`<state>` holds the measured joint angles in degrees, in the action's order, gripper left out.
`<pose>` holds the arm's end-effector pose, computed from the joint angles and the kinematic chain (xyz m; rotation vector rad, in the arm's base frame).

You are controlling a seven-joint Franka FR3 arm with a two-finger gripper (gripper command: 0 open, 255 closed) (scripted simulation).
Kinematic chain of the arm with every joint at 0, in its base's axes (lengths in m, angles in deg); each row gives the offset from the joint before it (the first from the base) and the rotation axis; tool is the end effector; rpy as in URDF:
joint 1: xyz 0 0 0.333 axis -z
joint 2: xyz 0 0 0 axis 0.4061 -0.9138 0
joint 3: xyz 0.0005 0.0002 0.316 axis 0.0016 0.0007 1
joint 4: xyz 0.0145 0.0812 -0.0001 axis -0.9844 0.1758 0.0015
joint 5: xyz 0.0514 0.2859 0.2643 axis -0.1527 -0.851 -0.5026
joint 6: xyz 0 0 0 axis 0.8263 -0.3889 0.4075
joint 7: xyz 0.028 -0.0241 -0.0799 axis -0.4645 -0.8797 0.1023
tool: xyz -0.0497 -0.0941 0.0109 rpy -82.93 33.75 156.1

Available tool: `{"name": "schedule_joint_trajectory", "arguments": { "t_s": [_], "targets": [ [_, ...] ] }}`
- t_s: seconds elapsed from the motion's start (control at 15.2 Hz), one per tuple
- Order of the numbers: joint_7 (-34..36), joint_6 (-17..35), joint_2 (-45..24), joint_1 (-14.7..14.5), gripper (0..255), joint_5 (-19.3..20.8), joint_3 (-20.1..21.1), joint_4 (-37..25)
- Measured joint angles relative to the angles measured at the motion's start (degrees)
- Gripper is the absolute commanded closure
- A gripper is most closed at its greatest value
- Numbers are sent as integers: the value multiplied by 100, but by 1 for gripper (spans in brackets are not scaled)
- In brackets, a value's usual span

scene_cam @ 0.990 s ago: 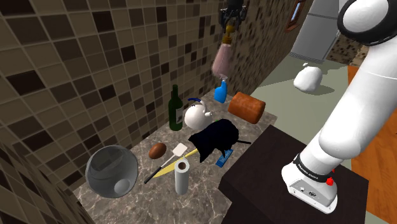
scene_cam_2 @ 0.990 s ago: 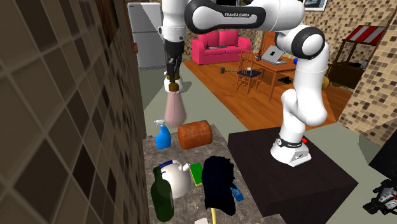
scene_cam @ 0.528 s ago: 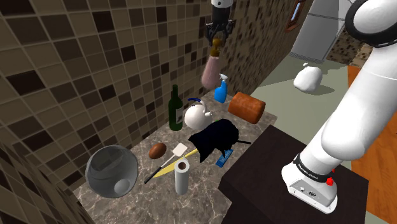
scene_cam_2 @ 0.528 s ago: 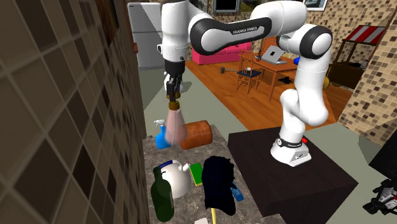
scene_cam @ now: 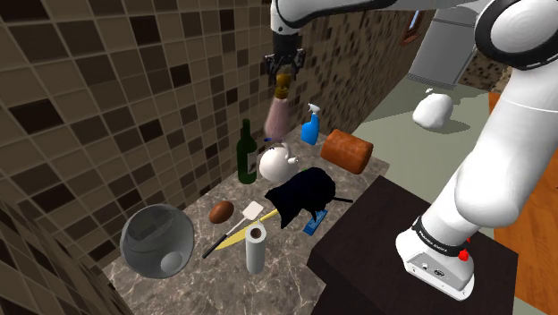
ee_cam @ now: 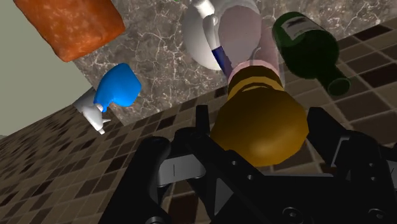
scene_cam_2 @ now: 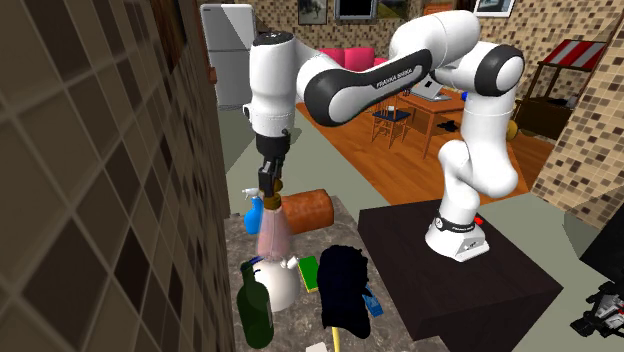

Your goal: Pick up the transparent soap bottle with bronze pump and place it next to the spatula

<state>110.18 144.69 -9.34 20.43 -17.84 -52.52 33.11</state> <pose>0.6163 0.0578 0.5282 2.9463 -0.5364 0.1427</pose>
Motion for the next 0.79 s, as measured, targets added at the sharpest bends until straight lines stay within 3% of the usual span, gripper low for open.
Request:
{"name": "schedule_joint_trajectory", "arguments": {
  "t_s": [0.79],
  "targets": [
    [1333,521,-1066,-771,255,279,393,-319]
  ]
}}
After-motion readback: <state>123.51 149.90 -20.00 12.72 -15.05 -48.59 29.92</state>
